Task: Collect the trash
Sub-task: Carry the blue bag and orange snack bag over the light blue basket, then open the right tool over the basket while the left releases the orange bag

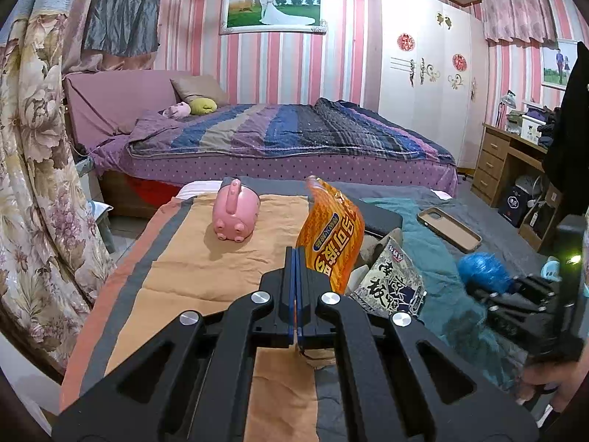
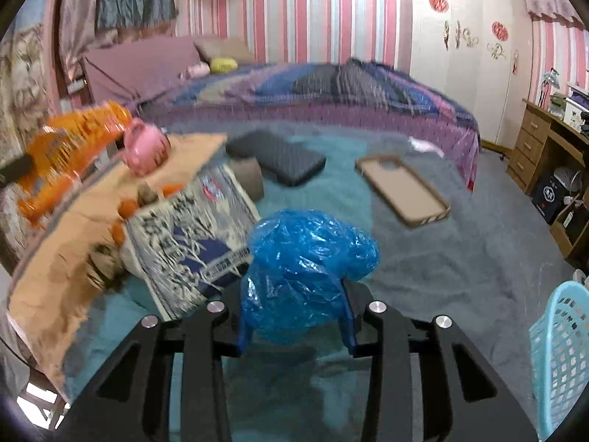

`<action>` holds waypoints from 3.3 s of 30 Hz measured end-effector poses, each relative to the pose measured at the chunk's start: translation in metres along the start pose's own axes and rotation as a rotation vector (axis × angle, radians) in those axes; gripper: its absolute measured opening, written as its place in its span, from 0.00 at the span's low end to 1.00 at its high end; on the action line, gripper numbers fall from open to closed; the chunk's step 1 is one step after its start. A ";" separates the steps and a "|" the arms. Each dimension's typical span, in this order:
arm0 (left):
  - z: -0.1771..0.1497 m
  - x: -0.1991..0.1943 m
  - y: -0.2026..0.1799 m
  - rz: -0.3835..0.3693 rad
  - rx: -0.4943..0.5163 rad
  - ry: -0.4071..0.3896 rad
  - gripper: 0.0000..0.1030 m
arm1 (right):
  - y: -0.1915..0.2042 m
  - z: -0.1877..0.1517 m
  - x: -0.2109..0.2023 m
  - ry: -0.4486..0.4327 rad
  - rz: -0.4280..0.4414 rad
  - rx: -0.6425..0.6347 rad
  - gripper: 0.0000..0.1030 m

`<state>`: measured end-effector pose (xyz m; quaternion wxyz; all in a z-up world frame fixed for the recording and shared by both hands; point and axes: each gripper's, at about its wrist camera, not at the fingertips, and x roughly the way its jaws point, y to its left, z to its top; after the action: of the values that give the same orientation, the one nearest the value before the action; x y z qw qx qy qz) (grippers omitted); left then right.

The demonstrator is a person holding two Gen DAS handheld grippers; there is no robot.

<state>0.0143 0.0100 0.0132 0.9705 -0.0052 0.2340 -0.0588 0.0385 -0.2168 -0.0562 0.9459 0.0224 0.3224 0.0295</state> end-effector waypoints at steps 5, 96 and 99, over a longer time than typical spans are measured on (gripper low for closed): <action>0.003 -0.008 -0.008 -0.016 -0.017 -0.023 0.00 | -0.012 0.007 -0.034 -0.087 0.007 0.038 0.35; -0.002 -0.008 -0.350 -0.485 0.256 0.021 0.79 | -0.307 -0.056 -0.204 -0.307 -0.470 0.545 0.83; 0.003 -0.003 -0.313 -0.396 0.238 0.016 0.79 | -0.297 -0.050 -0.196 -0.303 -0.436 0.521 0.83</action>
<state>-0.0217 -0.3002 0.0288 0.9319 0.0637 0.2276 -0.2752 -0.1344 -0.5257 0.0054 0.9294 0.1975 0.1729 -0.2596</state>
